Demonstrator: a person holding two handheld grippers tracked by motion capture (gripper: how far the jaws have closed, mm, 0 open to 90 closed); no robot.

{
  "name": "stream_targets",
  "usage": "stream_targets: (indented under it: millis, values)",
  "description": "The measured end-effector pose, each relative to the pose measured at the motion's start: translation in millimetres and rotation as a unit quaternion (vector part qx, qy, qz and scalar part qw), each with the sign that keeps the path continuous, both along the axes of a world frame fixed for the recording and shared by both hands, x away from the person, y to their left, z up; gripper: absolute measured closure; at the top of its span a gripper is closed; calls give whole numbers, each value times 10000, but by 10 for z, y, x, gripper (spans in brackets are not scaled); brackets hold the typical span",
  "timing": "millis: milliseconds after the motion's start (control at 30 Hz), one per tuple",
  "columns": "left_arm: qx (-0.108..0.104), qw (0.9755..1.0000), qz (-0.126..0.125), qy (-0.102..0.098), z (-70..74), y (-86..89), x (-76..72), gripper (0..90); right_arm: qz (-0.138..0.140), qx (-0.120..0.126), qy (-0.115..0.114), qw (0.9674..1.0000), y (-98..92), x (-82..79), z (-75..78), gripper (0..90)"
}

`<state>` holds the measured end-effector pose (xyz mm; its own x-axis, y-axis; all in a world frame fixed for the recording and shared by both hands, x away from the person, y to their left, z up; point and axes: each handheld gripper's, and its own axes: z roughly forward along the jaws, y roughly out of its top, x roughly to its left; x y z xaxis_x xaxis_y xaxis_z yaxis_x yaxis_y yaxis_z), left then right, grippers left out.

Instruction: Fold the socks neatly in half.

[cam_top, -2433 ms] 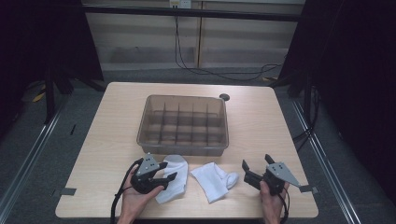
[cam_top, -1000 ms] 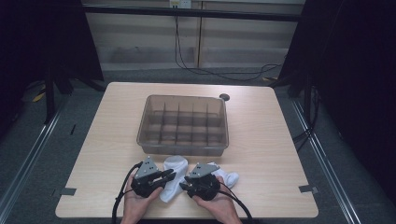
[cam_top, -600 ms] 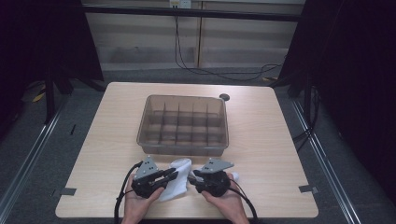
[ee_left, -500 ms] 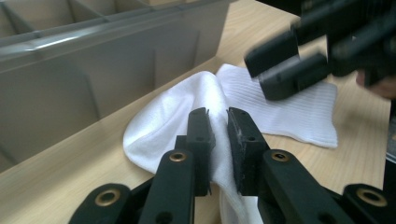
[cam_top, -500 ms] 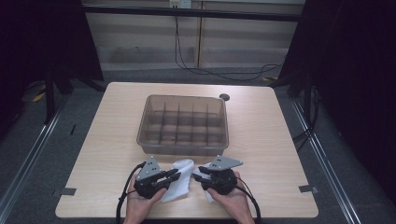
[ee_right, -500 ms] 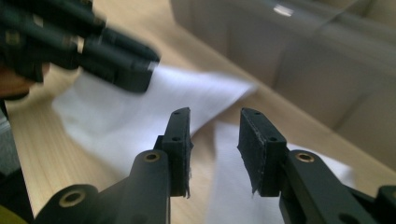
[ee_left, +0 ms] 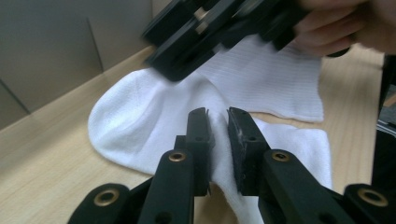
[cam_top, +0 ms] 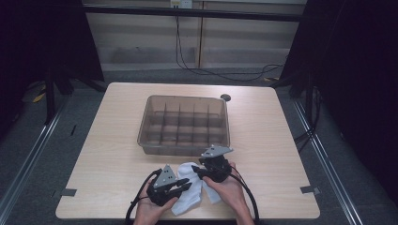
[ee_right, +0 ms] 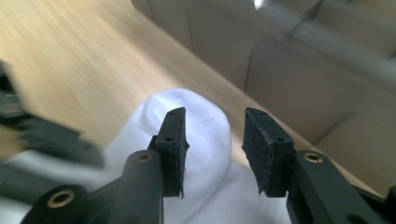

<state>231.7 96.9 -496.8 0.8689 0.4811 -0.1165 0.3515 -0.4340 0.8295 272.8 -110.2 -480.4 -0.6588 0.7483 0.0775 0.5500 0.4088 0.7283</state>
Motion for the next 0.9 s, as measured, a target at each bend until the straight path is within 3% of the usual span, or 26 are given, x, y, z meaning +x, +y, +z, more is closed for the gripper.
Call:
stream_targets:
  millis: [133, 267, 300, 367, 433, 567, 733, 833, 900]
  values:
    - [12, 10000, -42, 42, -4, 11, 3, 789, 21, -148, 98, 9998, 99, 54, -84, 618]
    - [-71, 9999, -45, 113, -2, 27, 6, 774, 59, -302, 131, 9994, 136, 65, -123, 696]
    - [-49, 10000, -37, 72, 0, 38, 15, 756, 64, -307, 139, 9994, 141, 72, -130, 720]
    - [-69, 9996, 287, -13, 16, 75, 29, 616, 98, -330, 153, 9993, 147, 84, -142, 797]
    - [-433, 9981, 444, 71, 57, 181, 67, 560, 135, -306, 127, 9994, 147, 89, -145, 868]
    - [-738, 9949, 675, 112, 119, 351, 118, 509, 180, 0, 11, 9998, 98, 39, -35, 885]
    - [-767, 9934, 852, 81, 150, 450, 166, 526, 199, 421, -365, 9982, -50, -52, 238, 886]
    - [-619, 9944, 848, 115, 129, 424, 174, 543, 238, 624, -486, 9966, -169, -99, 379, 886]
    - [-416, 9957, 806, 172, 97, 370, 179, 550, 190, 609, -553, 9964, -240, -127, 447, 886]
